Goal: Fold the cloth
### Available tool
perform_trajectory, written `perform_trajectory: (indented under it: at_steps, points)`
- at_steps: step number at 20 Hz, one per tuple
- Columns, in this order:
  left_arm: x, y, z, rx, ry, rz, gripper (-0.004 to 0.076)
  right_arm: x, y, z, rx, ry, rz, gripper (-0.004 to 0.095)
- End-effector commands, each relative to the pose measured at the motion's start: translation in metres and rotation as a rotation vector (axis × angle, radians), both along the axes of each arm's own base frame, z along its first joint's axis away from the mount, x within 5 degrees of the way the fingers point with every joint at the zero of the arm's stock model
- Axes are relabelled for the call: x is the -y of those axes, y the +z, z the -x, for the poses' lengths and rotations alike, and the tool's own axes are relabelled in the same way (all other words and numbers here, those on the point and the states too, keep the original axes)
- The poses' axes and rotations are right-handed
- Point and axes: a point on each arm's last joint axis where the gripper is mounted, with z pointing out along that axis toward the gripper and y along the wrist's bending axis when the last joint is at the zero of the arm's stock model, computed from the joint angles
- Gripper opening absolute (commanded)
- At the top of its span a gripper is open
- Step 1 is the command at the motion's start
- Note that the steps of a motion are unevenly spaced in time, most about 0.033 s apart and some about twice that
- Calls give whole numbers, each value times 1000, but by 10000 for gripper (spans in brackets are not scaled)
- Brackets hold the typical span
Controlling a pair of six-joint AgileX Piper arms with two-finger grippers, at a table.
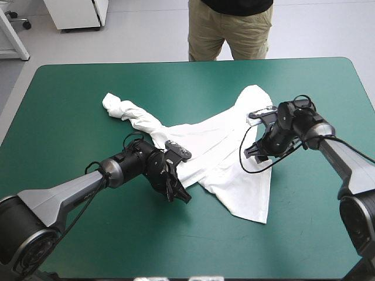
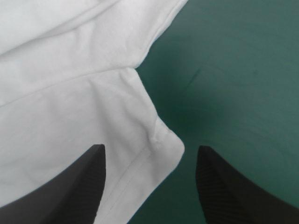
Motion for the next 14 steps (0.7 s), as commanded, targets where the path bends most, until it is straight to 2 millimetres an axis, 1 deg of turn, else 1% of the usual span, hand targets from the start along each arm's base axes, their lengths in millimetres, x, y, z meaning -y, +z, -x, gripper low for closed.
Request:
perform_trajectory:
  at_steps: [1, 3, 6, 8, 9, 10, 11, 12, 13, 14]
  points:
    - [-2, 7, -1, 27, -13, -16, -9, -3, 5, -5, 38, 8, 15, 536]
    - [-3, 7, -1, 26, -15, -18, -9, -4, -5, -8, 10, 4, 20, 536]
    - [-3, 7, -1, 26, -15, -18, -9, -6, -12, -7, -26, 1, 17, 531]
    - [-2, 7, -1, 28, -15, -16, -9, -10, -16, -3, -49, 13, 19, 448]
    - [-2, 7, -2, 37, -14, -9, -9, -14, -17, 0, -59, 27, 23, 348]
    - [-2, 7, -2, 41, -14, -6, -9, -14, -19, 1, -66, 31, 25, 286]
    - [-1, 7, -3, 46, -14, -2, -9, -16, -22, 2, -82, 43, 8, 151]
    - [-1, 7, -3, 51, -16, -5, -9, -16, -22, 2, -79, 47, 17, -8]
    - [-2, 7, -3, 57, -21, -12, -9, -15, -21, 2, -72, 46, 19, -9]
    - [-5, 12, -4, 88, -23, -28, -9, -13, -16, 1, -36, 35, 25, -13]
